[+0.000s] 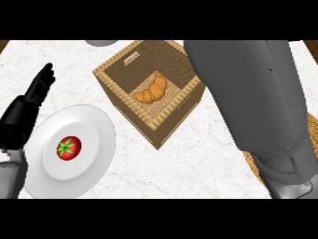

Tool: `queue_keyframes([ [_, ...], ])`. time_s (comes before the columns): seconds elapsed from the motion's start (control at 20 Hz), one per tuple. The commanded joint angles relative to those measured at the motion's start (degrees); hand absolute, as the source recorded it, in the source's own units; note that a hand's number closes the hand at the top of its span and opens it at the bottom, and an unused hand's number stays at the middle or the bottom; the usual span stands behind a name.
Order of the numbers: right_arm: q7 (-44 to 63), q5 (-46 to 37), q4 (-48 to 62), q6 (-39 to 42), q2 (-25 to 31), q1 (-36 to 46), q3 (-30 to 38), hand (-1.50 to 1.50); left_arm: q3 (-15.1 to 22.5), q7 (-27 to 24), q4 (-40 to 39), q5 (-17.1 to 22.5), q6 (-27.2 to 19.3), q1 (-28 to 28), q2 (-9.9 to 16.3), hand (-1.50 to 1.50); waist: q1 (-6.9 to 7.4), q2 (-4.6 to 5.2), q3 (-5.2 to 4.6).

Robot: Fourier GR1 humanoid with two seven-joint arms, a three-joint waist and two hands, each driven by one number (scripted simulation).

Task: Pick the croissant from the placemat and place it in the basket

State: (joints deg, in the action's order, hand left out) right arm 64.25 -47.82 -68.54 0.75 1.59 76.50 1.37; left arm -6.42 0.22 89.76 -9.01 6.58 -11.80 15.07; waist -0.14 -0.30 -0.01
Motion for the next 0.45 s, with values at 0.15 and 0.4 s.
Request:
queue_keyframes([
  [0.15,8.26,-8.79,-11.67,-11.42,2.64,-5.68,5.98,-1.50,-1.44,-0.97,0.33,0.57,0.43,2.86,0.89,0.00,-1.72,-0.64,0.07],
  [0.4,7.61,-12.11,-23.23,-9.05,5.19,-14.28,10.61,-1.50,-1.21,0.66,1.94,0.44,-0.38,2.45,0.08,0.00,-2.40,-0.65,0.12],
])
